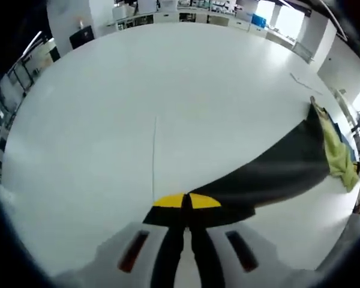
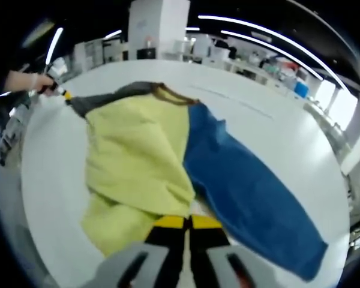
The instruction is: Fold the garment on the visible template until the final outline fits inside the template.
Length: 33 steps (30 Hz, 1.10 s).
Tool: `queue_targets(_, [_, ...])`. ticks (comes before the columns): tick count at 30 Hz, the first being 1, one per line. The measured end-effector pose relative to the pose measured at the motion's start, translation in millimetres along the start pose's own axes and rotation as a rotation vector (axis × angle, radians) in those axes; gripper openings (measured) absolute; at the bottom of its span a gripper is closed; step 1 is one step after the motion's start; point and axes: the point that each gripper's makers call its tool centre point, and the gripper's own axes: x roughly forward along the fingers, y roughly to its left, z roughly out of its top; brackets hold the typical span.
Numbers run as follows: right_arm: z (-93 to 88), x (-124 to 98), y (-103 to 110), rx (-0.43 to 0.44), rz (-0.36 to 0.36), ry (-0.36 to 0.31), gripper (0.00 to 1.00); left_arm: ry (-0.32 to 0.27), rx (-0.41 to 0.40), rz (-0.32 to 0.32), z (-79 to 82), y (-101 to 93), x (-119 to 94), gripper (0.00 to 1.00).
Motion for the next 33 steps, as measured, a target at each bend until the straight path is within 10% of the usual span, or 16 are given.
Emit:
queue_targets(12, [0.6, -0.6, 0.1, 0.006, 0.006, 0.0, 0.0, -0.079, -0.016, -0.025, 8.2, -2.2, -6.5, 0.0])
queue_targets(33, [0.8, -0.2, 0.0, 0.019, 0.024, 0.0, 0.0, -0.23, 0.024, -0.123, 2.4, -37.0, -46.2, 0.77])
